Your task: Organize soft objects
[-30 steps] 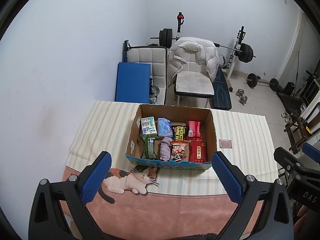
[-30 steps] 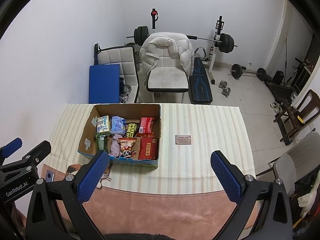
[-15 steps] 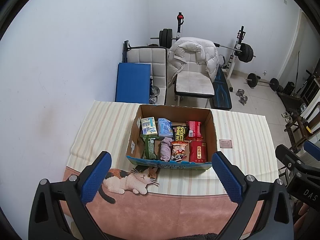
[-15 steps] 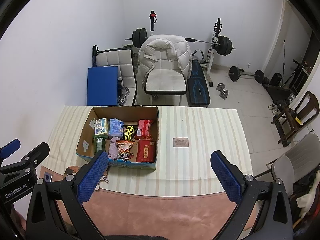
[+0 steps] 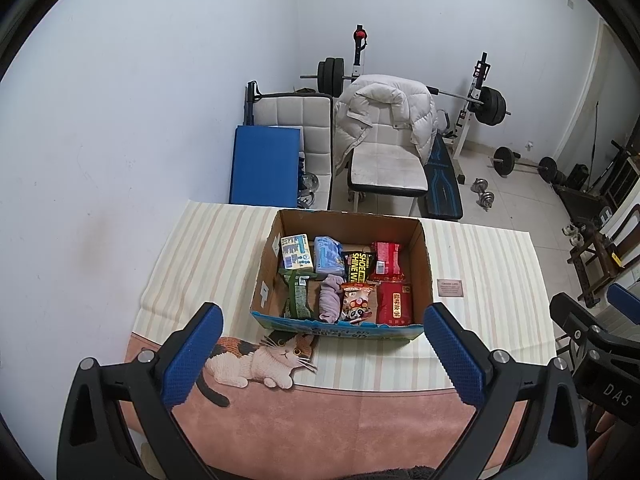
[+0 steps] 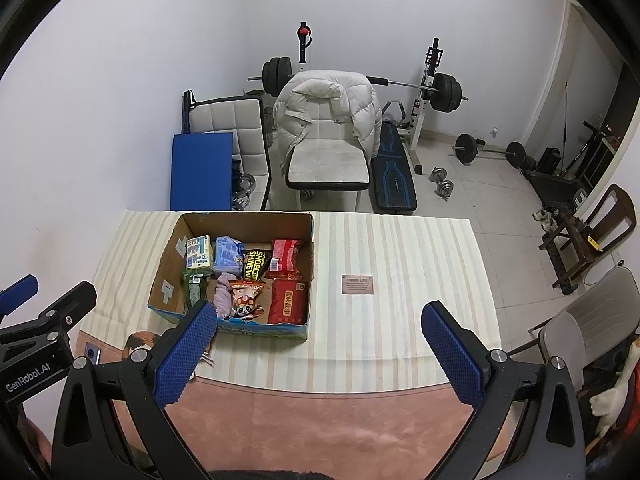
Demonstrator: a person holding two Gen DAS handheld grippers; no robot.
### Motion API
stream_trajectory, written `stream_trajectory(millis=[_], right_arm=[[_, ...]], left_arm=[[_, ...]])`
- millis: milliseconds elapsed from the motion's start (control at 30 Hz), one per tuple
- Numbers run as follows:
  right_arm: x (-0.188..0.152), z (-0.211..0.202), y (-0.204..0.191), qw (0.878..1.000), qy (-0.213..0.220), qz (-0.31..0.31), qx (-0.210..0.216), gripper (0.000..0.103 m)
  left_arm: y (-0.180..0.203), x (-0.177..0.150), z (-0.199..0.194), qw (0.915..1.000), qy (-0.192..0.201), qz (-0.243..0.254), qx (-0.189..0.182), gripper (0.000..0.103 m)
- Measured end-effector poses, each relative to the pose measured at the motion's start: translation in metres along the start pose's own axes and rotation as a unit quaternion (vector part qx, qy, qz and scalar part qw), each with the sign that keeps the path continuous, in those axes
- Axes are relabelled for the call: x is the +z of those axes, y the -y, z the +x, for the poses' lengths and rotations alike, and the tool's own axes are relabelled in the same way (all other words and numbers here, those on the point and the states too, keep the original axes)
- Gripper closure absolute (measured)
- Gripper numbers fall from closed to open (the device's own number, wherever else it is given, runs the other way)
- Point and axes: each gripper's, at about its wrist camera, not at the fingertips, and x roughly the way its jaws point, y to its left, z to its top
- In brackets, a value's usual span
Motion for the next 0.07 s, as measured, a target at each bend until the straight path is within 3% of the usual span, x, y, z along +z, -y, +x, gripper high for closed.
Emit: stream_trajectory(millis=[67], right_arm=[[0.0002, 0.0, 0.0004, 1.0, 0.001, 0.0, 0.0, 0.0]], left_arm=[[0.0007, 0.0003, -0.0012, 1.0, 0.001, 0.0, 0.0, 0.0]])
